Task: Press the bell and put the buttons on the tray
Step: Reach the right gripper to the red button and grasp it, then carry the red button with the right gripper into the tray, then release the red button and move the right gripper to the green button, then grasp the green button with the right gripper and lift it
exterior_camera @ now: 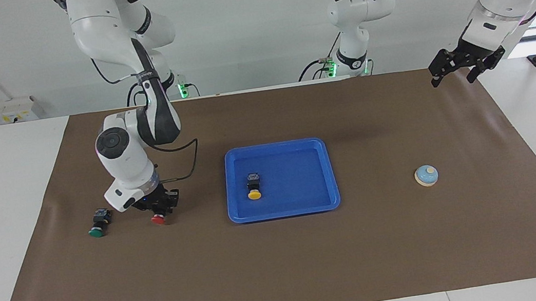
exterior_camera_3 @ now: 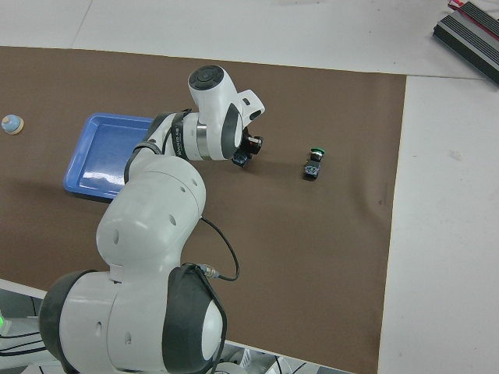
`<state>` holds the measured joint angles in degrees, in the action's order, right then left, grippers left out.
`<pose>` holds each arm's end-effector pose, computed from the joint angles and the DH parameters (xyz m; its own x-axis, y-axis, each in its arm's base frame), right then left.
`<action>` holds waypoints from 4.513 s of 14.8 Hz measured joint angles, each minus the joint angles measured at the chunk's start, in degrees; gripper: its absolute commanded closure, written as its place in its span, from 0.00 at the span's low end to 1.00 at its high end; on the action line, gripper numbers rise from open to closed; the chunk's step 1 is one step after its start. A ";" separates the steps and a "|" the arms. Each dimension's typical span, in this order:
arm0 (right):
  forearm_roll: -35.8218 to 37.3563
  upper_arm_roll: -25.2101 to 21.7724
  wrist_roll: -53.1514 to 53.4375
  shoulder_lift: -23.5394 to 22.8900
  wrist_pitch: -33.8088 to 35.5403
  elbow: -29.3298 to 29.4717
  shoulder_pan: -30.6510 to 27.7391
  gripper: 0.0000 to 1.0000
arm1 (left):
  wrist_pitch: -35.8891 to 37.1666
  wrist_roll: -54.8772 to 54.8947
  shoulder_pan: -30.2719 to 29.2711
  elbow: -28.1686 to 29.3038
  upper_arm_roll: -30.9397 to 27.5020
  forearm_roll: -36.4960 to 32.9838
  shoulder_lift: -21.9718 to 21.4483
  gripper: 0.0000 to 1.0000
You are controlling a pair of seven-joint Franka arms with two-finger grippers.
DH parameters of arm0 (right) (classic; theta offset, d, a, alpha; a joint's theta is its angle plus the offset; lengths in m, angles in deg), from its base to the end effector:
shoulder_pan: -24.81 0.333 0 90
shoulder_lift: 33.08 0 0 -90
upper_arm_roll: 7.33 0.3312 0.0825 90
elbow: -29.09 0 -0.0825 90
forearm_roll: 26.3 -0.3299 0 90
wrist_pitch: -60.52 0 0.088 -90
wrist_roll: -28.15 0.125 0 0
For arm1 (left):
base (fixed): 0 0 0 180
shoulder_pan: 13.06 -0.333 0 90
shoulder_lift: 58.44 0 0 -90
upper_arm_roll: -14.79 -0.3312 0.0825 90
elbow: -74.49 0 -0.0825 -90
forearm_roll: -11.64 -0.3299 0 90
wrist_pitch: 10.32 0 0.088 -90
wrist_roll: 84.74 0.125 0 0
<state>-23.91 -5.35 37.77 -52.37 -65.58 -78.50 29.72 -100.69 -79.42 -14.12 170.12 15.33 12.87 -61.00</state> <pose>0.5832 0.0669 0.3603 0.9996 -0.0248 -0.0097 -0.0246 -0.9994 0.0239 0.4835 0.0016 0.6033 0.9955 -0.0835 -0.0450 -0.0824 -0.9963 0.0253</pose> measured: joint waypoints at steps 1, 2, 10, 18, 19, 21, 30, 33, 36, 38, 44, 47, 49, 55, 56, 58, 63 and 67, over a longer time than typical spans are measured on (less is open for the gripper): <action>-0.01 0.04 2.00 -0.01 3.49 3.21 1.69 1.00 | 0.00 0.00 0.00 0.00 0.00 0.00 0.00 0.00; -0.04 0.14 4.49 -0.08 6.70 6.25 3.54 1.00 | 0.00 0.00 0.00 0.00 0.00 0.00 0.00 0.00; -3.09 0.65 25.54 -5.28 14.81 19.48 23.15 1.00 | 0.00 0.00 0.00 0.00 0.00 0.00 0.00 0.00; -3.06 0.45 28.53 -13.20 7.27 21.22 29.28 1.00 | 0.00 0.00 0.00 0.00 0.00 0.00 0.00 0.00; -2.97 0.45 28.53 -14.24 6.49 21.24 29.38 1.00 | 0.00 0.00 0.00 0.00 0.00 0.00 0.00 0.00; -2.57 0.45 28.53 -16.03 5.38 21.28 29.46 1.00 | 0.00 0.00 0.00 0.00 0.00 0.00 0.00 0.00; -2.53 -0.20 29.63 -16.56 7.43 22.82 28.98 0.00 | 0.00 0.00 0.00 0.00 0.00 0.00 0.00 0.00; -2.38 -1.06 29.64 -13.32 13.43 23.88 25.82 0.00 | 0.00 0.00 0.00 0.00 0.00 0.00 0.00 0.00; -2.01 -1.13 26.95 -8.51 19.06 23.93 19.97 0.00 | 0.00 0.00 0.00 0.00 0.00 0.00 0.00 0.00; -1.78 -1.21 21.77 -5.78 22.32 23.43 15.62 0.00 | 0.00 0.00 0.00 0.00 0.00 0.00 0.00 0.00; -0.01 -1.43 -3.36 -1.22 24.39 16.58 -3.66 0.00 | 0.00 0.00 0.00 0.00 0.00 0.00 0.00 0.00; 1.87 -1.43 -11.91 -0.66 19.92 13.09 -10.06 0.00 | 0.00 0.00 0.00 0.00 0.00 0.00 0.00 0.00; 2.08 -1.42 -16.21 0.22 12.40 8.31 -12.68 0.00 | 0.00 0.00 0.00 0.00 0.00 0.00 0.00 0.00; 2.13 -1.40 -22.84 0.77 -5.74 -2.76 -17.86 0.00 | 0.00 0.00 0.00 0.00 0.00 0.00 0.00 0.00; 2.13 -1.40 -23.09 0.69 -7.12 -3.57 -18.23 0.00 | 0.00 0.00 0.00 0.00 0.00 0.00 0.00 0.00; 2.13 -1.39 -23.17 0.40 -9.37 -4.73 -18.49 0.00 | 0.00 0.00 0.00 0.00 0.00 0.00 0.00 0.00; 2.13 -1.13 -23.17 -0.10 -14.75 -8.15 -18.49 0.00 | 0.00 0.00 0.00 0.00 0.00 0.00 0.00 0.00; 2.13 -1.11 -23.17 -0.13 -14.89 -8.72 -18.49 0.84 | 0.00 0.00 0.00 0.00 0.00 0.00 0.00 0.00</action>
<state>-21.77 -6.46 14.60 -52.50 -80.47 -87.21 11.23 -100.69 -79.42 -14.12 170.12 15.33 12.87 -61.00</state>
